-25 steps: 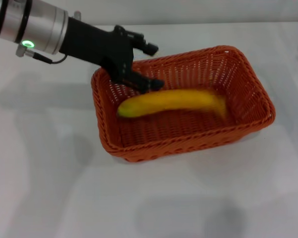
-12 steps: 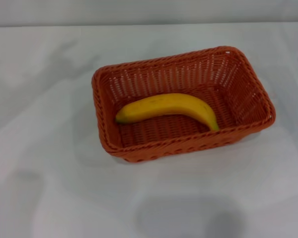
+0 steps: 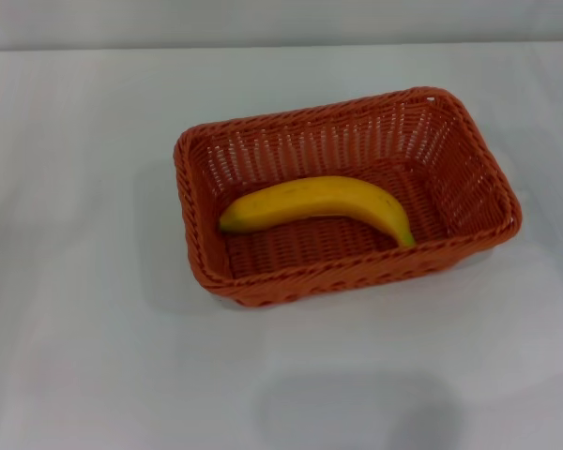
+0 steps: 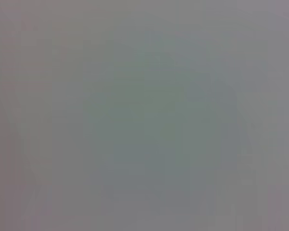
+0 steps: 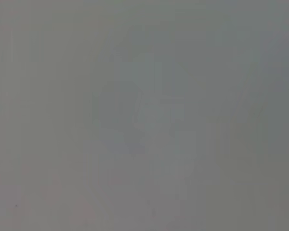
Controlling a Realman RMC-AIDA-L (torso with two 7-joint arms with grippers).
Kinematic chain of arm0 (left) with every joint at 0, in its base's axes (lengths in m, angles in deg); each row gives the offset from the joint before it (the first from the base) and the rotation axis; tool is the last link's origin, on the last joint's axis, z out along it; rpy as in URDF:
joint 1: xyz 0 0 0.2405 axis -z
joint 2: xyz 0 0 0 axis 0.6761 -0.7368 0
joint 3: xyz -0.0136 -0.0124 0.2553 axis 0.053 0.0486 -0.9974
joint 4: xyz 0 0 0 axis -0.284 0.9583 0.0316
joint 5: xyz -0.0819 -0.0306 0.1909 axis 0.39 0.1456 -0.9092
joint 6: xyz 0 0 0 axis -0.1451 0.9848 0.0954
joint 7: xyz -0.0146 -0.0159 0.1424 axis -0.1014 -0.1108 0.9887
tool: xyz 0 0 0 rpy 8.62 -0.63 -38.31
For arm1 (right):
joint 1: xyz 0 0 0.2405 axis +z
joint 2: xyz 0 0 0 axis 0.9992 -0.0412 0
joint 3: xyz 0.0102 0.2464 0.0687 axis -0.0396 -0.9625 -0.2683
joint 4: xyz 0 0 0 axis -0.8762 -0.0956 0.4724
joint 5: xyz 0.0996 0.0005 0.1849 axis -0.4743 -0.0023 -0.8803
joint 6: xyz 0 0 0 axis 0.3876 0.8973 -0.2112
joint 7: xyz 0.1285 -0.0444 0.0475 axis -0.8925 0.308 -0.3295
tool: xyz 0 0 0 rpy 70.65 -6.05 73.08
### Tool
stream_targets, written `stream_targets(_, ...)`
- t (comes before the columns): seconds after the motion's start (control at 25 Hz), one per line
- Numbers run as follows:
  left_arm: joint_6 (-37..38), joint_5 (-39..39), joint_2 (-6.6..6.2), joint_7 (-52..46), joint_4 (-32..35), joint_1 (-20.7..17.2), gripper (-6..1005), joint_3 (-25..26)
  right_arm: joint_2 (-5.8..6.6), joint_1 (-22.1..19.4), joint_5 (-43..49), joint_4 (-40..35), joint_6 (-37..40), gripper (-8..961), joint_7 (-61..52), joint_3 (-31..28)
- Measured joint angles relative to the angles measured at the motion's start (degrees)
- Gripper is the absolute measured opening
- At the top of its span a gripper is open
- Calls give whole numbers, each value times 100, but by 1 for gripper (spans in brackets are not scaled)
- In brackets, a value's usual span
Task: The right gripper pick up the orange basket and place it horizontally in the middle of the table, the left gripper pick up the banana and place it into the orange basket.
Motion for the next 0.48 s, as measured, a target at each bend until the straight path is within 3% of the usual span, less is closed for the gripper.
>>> stream_targets(0.2, -99, 825, 20, 1388, 1028, -567, 894, 1, -12, -143, 18, 1, 237, 877, 19, 10)
stream_targets(0.48, -575, 1008, 40, 2540, 1679, -722, 894, 0, -30, -280, 25, 75, 479, 877, 208, 9)
